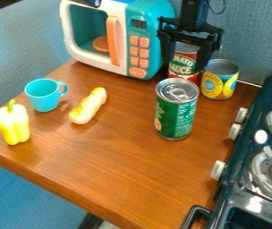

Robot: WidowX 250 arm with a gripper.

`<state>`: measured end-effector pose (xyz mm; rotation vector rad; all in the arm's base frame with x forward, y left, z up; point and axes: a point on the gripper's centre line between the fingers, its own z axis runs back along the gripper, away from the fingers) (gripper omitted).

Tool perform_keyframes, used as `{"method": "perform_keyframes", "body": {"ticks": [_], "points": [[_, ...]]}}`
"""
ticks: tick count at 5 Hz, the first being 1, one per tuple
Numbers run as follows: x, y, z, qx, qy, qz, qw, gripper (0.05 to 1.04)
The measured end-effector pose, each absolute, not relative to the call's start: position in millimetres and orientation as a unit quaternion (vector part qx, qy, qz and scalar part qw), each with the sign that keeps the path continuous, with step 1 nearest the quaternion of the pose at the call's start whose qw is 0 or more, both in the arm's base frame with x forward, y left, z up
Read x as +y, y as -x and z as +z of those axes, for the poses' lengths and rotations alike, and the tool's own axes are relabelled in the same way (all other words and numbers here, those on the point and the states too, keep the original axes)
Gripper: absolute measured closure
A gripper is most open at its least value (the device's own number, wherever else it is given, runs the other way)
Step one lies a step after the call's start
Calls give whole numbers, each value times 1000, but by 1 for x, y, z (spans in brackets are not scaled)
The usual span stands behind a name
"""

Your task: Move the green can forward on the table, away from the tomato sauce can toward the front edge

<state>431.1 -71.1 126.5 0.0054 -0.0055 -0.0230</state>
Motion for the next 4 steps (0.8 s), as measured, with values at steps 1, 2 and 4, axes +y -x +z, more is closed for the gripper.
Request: {"method": "perform_keyframes", "body": {"ticks": [1,2,4], "points": [[-66,-438,126,-19,3,-1,1000,83],[-58,-440,111,-30,-25,38,999,83],[-67,-441,92,-54,-50,73,995,83]]}}
